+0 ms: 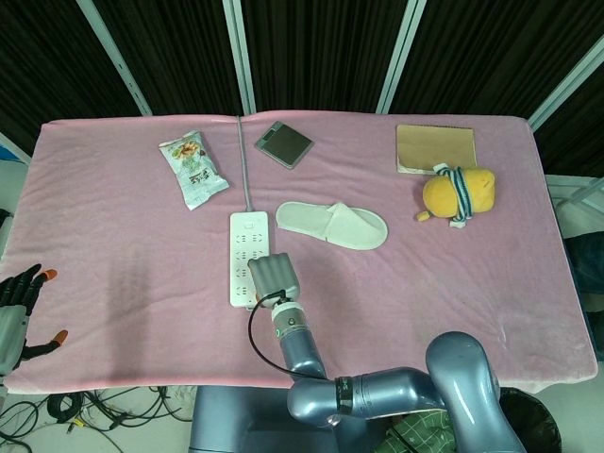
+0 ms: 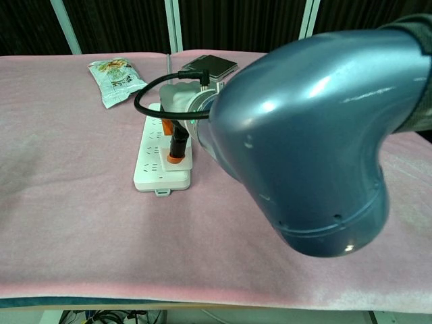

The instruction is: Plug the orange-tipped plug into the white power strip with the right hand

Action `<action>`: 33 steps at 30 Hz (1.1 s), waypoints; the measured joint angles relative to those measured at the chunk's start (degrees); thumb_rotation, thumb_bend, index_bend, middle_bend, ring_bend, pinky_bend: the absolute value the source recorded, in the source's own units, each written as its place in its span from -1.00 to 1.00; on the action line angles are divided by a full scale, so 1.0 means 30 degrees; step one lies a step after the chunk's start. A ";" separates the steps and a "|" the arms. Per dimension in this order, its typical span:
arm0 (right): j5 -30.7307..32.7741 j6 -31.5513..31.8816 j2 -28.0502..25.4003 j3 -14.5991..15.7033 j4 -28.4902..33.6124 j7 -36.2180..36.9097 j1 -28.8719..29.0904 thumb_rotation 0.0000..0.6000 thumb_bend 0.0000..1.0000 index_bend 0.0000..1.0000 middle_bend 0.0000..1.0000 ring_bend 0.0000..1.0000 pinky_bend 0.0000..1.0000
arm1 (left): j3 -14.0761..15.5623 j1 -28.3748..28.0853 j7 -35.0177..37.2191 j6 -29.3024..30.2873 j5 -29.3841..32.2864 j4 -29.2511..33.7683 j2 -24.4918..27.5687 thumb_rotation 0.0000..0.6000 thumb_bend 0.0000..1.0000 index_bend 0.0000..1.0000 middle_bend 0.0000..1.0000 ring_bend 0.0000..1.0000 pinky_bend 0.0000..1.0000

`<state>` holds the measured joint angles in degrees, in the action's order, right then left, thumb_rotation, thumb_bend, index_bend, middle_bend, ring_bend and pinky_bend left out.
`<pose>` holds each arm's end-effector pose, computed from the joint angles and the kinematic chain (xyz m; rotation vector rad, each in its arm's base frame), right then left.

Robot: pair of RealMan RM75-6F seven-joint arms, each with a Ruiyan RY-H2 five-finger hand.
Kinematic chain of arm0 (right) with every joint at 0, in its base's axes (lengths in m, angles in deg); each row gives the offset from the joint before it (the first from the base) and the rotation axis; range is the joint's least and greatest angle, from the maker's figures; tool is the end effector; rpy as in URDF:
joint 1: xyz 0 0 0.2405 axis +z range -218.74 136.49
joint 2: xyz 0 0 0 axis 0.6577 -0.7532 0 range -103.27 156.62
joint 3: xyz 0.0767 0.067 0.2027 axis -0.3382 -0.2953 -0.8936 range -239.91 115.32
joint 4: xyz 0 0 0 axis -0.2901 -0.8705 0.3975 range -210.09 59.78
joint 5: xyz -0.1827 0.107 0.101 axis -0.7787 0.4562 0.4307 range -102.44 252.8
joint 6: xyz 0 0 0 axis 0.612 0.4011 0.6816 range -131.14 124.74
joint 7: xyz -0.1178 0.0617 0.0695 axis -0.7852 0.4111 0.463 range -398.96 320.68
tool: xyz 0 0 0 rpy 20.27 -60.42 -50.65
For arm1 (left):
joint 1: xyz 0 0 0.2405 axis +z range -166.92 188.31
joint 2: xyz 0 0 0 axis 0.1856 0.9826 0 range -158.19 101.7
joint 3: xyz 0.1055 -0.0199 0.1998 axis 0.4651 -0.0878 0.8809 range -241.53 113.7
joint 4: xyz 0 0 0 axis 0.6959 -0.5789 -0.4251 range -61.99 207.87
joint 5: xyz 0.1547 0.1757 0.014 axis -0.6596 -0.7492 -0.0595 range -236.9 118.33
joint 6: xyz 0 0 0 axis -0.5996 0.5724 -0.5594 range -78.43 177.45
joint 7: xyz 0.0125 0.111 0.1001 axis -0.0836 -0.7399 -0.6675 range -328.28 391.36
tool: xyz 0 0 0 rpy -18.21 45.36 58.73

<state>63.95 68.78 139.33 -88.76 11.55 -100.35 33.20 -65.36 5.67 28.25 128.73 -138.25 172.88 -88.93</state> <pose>0.0695 -0.2937 -0.1206 1.8927 -1.0583 0.6702 -0.2951 0.1778 0.1164 -1.3587 -1.0626 -0.7820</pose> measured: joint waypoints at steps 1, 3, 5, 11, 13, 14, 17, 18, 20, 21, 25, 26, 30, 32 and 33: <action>-0.0015 -0.0015 0.0025 -0.0003 -0.0037 -0.0047 0.0039 1.00 -0.10 0.94 0.55 0.52 0.00 | 0.0001 -0.0001 0.0005 -0.0004 0.0000 0.0000 0.0001 1.00 -0.56 -0.80 -0.99 -1.00 -1.00; -0.0031 -0.0035 0.0060 -0.0010 -0.0073 -0.0135 0.0103 1.00 -0.10 0.95 0.55 0.52 0.00 | 0.0002 -0.0004 0.0019 -0.0016 0.0005 0.0001 0.0005 1.00 -0.56 -0.80 -0.99 -1.00 -1.00; -0.0035 -0.0042 0.0104 0.0006 -0.0110 -0.0259 0.0171 1.00 -0.09 0.97 0.57 0.53 0.01 | 0.0001 -0.0007 0.0028 -0.0022 0.0006 0.0004 0.0009 1.00 -0.56 -0.81 -0.99 -1.00 -1.00; 0.0286 -0.0171 0.0321 -0.0063 -0.0360 -0.0549 0.0348 1.00 -0.05 1.00 0.59 0.55 0.02 | 0.0012 -0.0007 0.0062 -0.0033 -0.0008 0.0013 0.0024 1.00 -0.56 -0.81 -0.99 -1.00 -1.00; 0.0407 -0.0252 0.0379 -0.0131 -0.0429 -0.0549 0.0364 1.00 -0.05 1.00 0.60 0.55 0.02 | 0.0012 -0.0008 0.0068 -0.0036 -0.0008 0.0012 0.0028 1.00 -0.56 -0.80 -0.99 -1.00 -1.00; 0.0462 -0.0297 0.0410 -0.0181 -0.0459 -0.0532 0.0370 1.00 -0.05 1.00 0.60 0.55 0.02 | 0.0012 -0.0010 0.0067 -0.0041 -0.0007 0.0009 0.0029 1.00 -0.56 -0.81 -0.99 -1.00 -1.00; 0.0596 -0.0428 0.0518 -0.0293 -0.0646 -0.0503 0.0407 1.00 -0.05 1.00 0.62 0.56 0.02 | 0.0012 -0.0015 0.0070 -0.0049 -0.0003 0.0010 0.0032 1.00 -0.56 -0.81 -0.99 -1.00 -1.00; 0.0651 -0.0456 0.0560 -0.0330 -0.0748 -0.0502 0.0423 1.00 -0.04 1.00 0.62 0.57 0.02 | 0.0012 -0.0009 0.0085 -0.0040 -0.0006 0.0011 0.0033 1.00 -0.56 -0.81 -0.99 -1.00 -1.00; 0.0749 -0.0499 0.0616 -0.0384 -0.0895 -0.0496 0.0436 1.00 -0.03 1.00 0.65 0.58 0.03 | 0.0013 -0.0002 0.0108 -0.0027 -0.0016 0.0017 0.0038 1.00 -0.56 -0.81 -0.99 -1.00 -1.00; 0.0841 -0.0533 0.0634 -0.0417 -0.0946 -0.0495 0.0431 1.00 -0.02 1.00 0.67 0.59 0.04 | 0.0019 -0.0003 0.0108 -0.0029 -0.0028 0.0013 0.0041 1.00 -0.56 -0.81 -0.99 -1.00 -1.00; 0.0947 -0.0602 0.0562 -0.0422 -0.0863 -0.0495 0.0332 1.00 0.02 1.00 0.74 0.64 0.08 | 0.0026 -0.0013 0.0112 -0.0063 -0.0022 0.0005 0.0048 1.00 -0.56 -0.81 -0.99 -1.00 -1.00; 0.0943 -0.0614 0.0527 -0.0408 -0.0793 -0.0483 0.0295 1.00 0.04 1.00 0.76 0.66 0.09 | 0.0026 -0.0015 0.0113 -0.0068 -0.0018 0.0010 0.0050 1.00 -0.56 -0.81 -0.99 -1.00 -1.00; 0.0786 -0.0841 0.0414 -0.0289 -0.0599 -0.0238 0.0095 1.00 0.17 1.00 0.77 0.67 0.11 | 0.0027 -0.0013 0.0081 -0.0062 -0.0010 0.0029 0.0049 1.00 -0.56 -0.80 -0.99 -1.00 -1.00; 0.0642 -0.1024 0.0353 -0.0189 -0.0531 -0.0106 -0.0002 1.00 0.20 1.00 0.78 0.68 0.11 | 0.0026 -0.0011 0.0069 -0.0053 -0.0008 0.0035 0.0047 1.00 -0.56 -0.81 -0.99 -1.00 -1.00; 0.0495 -0.1125 0.0308 -0.0098 -0.0475 -0.0019 -0.0062 1.00 0.21 1.00 0.78 0.69 0.11 | 0.0022 -0.0009 0.0069 -0.0051 0.0002 0.0037 0.0046 1.00 -0.56 -0.81 -0.99 -1.00 -1.00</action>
<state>65.43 65.41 140.26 -89.05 10.13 -100.41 33.02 -65.29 5.64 28.46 128.57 -138.25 172.99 -88.79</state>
